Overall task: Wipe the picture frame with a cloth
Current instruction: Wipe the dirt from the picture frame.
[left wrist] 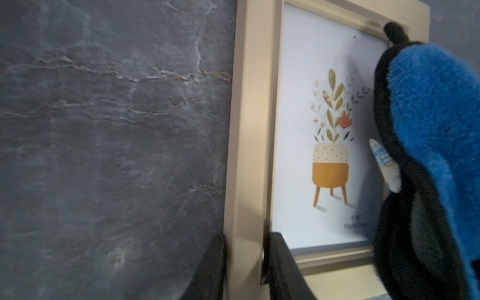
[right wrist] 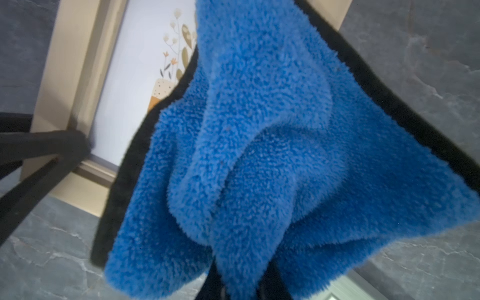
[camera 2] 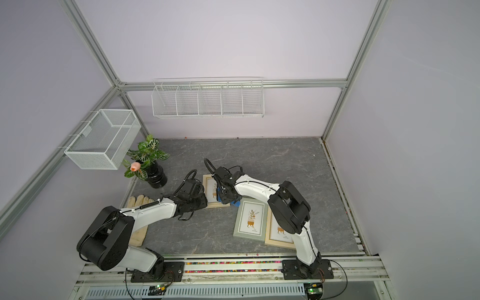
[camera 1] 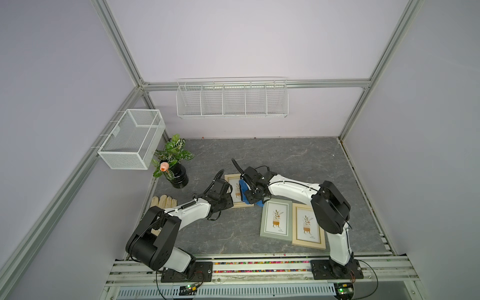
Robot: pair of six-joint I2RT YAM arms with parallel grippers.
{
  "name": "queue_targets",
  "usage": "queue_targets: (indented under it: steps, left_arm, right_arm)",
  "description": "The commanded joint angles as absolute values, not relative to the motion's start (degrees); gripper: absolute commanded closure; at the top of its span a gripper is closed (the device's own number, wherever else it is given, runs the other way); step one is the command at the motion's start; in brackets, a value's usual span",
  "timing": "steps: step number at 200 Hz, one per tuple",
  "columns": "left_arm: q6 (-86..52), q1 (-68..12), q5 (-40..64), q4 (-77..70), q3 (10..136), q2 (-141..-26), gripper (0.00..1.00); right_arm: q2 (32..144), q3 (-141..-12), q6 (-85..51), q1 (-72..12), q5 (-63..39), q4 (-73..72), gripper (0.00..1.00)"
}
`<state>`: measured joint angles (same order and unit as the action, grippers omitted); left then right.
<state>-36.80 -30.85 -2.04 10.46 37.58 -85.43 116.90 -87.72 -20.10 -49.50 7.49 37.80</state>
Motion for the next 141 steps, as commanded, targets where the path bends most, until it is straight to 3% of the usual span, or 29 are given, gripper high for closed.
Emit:
queue_targets:
  steps: [1,36,87,141]
  left_arm:
    - [-34.5,-32.08,-3.46,15.37,37.4,-89.15,0.72]
    - [-33.7,-33.8,-2.75,14.72,38.91,-90.94,0.72]
    - [-33.42,-34.02,-2.9,14.19,38.63,-91.79,0.72]
    - [-32.53,-34.98,-2.11,13.38,39.0,-92.93,0.73]
  right_arm:
    - [120.31,-92.04,-19.6,-46.04,7.03,40.34,0.93]
    - [127.63,-104.08,-17.11,-43.79,8.78,45.4,0.93]
    - [122.11,-95.81,-17.98,-45.04,8.68,43.42,0.93]
    - [129.13,-108.55,-16.52,-44.37,10.32,46.16,0.93]
